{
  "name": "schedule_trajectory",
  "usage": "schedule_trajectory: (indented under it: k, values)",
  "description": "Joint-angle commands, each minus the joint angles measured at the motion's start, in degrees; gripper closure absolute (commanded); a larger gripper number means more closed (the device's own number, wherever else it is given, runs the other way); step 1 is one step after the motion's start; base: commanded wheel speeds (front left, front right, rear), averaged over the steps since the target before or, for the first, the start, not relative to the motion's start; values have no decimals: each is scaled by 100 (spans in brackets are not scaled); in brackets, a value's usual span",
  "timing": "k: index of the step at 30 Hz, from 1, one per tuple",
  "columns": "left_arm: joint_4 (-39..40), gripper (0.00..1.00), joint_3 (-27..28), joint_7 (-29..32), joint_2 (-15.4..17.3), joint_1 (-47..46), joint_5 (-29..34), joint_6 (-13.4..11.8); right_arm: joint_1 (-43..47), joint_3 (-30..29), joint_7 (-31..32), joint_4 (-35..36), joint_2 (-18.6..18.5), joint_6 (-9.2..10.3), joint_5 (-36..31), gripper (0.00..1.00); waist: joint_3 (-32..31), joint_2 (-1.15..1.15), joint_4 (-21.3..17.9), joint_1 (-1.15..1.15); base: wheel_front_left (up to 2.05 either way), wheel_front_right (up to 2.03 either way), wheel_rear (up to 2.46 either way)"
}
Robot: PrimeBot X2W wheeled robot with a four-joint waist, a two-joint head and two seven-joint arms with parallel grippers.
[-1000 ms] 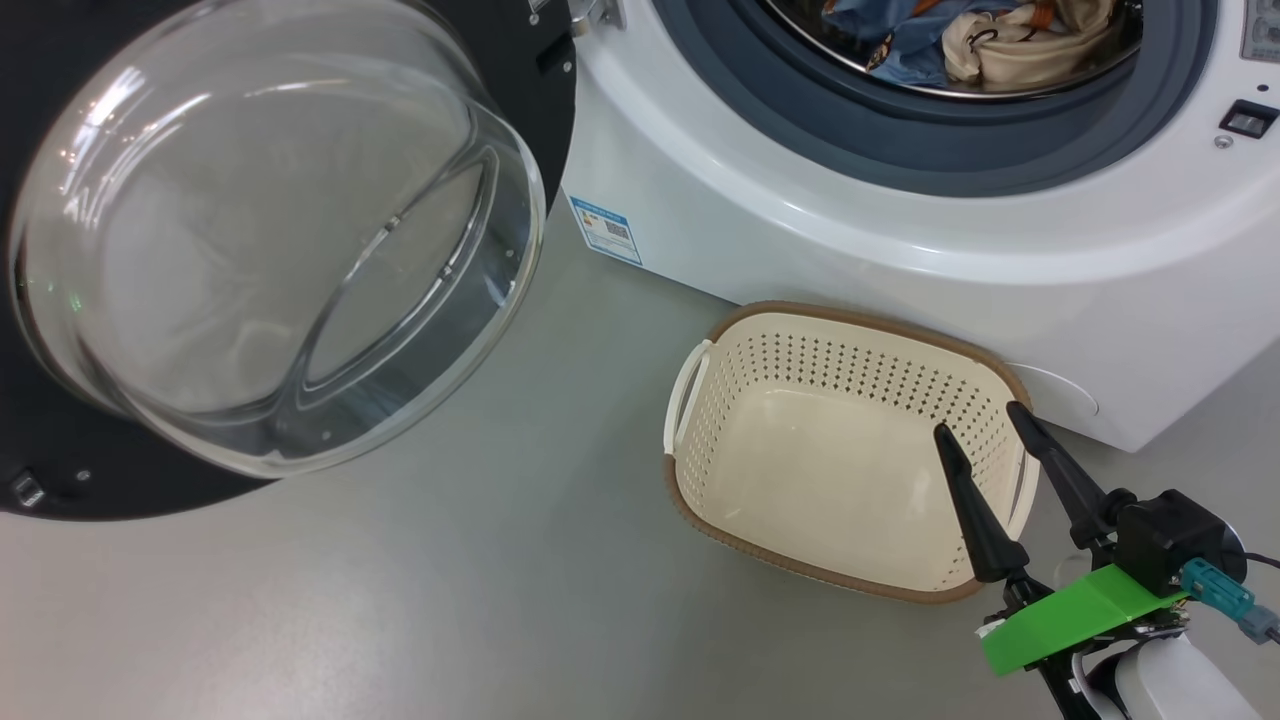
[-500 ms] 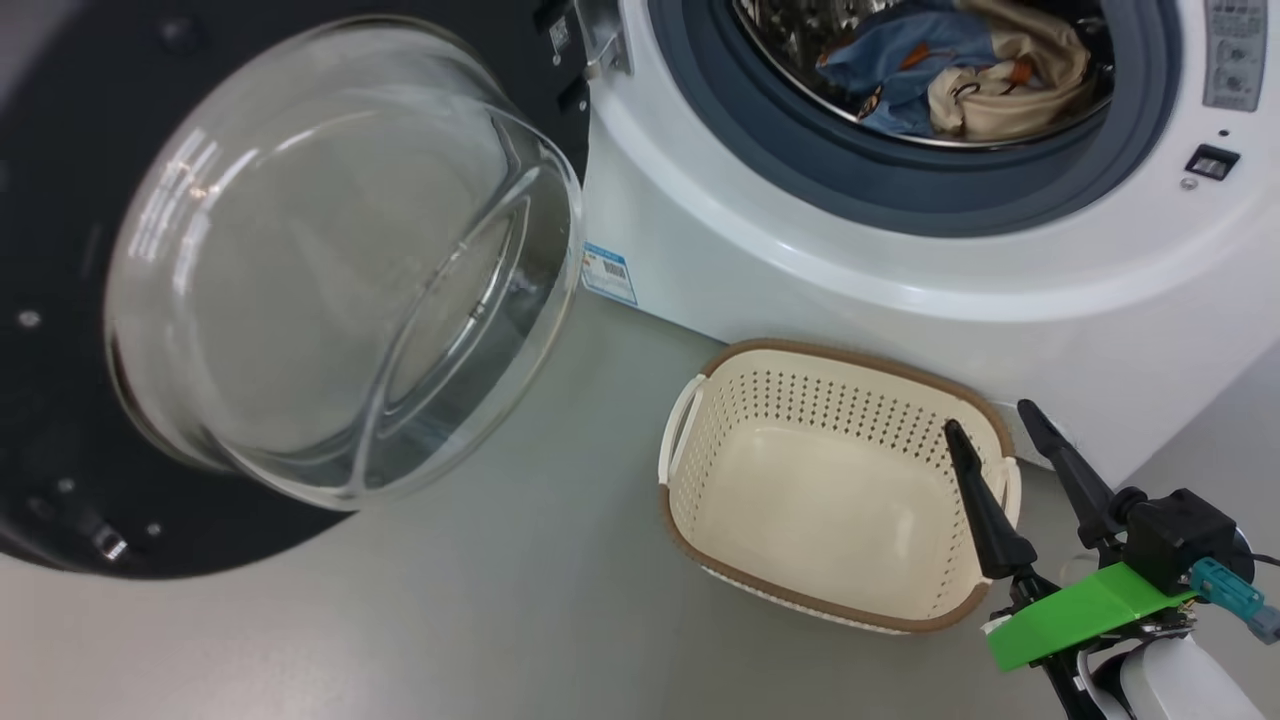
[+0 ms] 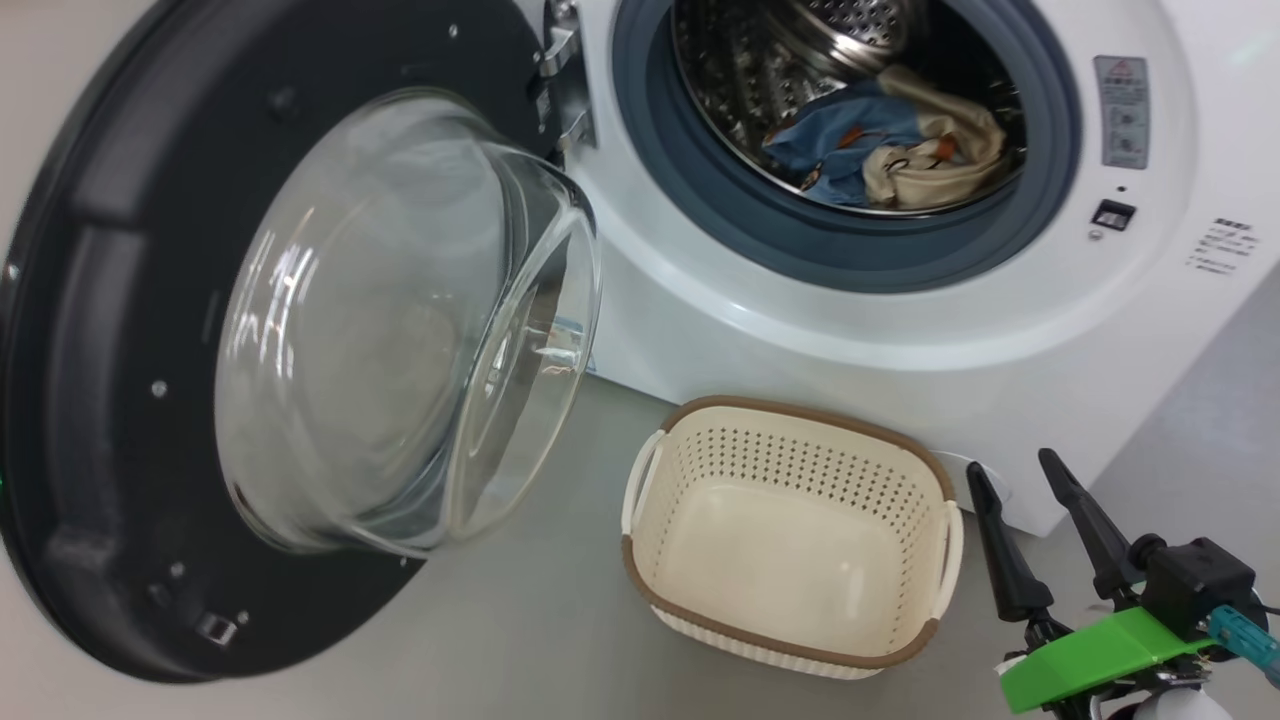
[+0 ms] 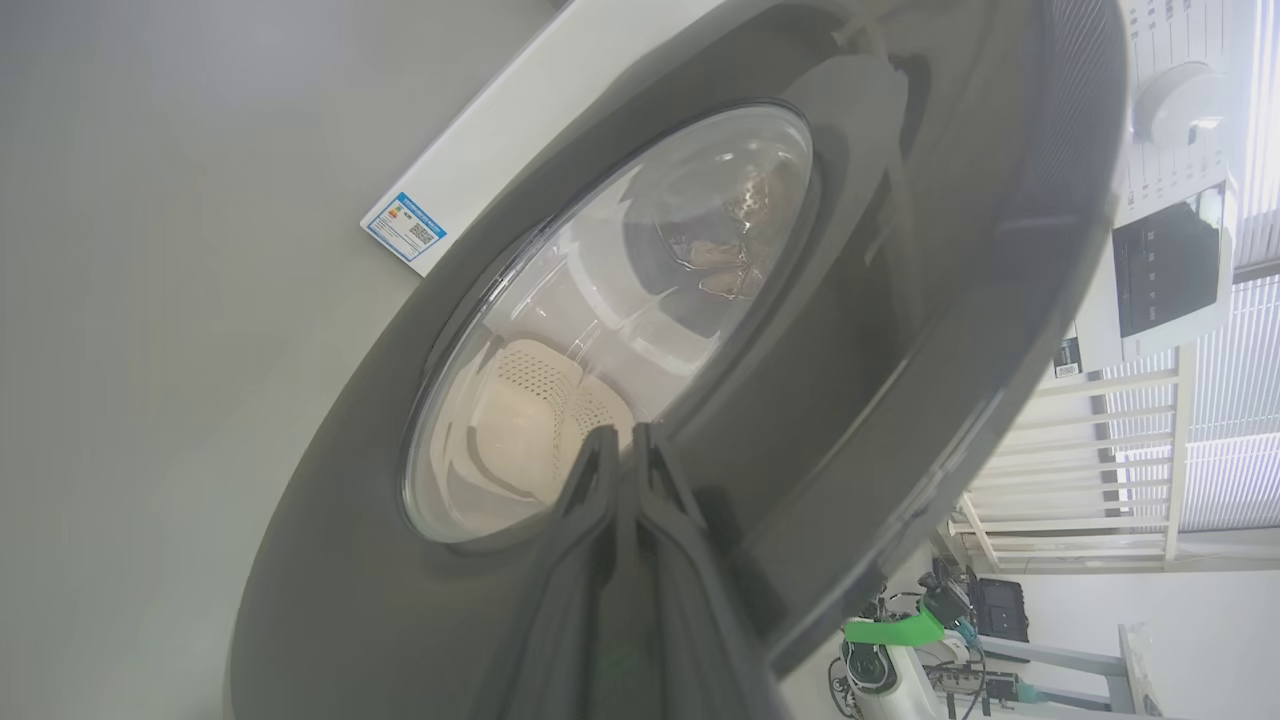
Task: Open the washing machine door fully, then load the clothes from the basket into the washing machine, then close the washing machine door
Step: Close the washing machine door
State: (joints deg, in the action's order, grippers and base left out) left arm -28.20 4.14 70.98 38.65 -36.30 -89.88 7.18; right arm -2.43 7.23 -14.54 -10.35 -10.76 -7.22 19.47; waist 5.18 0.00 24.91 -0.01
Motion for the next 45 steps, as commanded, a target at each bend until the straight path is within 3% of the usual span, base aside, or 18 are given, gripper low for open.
schedule_trajectory:
  k: [1, 19, 31, 45]
  values:
    - [278, 100, 165, 134, 282, -12, -90, 31, 26, 71, -46, 163, -35, -26, 0, 0, -151, 0, -161, 1, 0, 0, 0]
    - [1418, 100, -136, 469, -132, 495, -220, 31, 397, -220, -46, 275, 31, -26, -8, 0, -532, 0, -963, 1, 0, 0, 0]
    - [1763, 100, -311, 352, -453, 570, -138, 31, 428, -266, -46, 319, 35, -26, -18, 0, -497, 0, -1882, 1, 0, 0, 0]
    - [1704, 100, -305, -239, -668, 397, 272, 31, 397, -346, -46, 376, 127, -26, -40, 0, -342, 0, -3112, 1, 0, 0, 0]
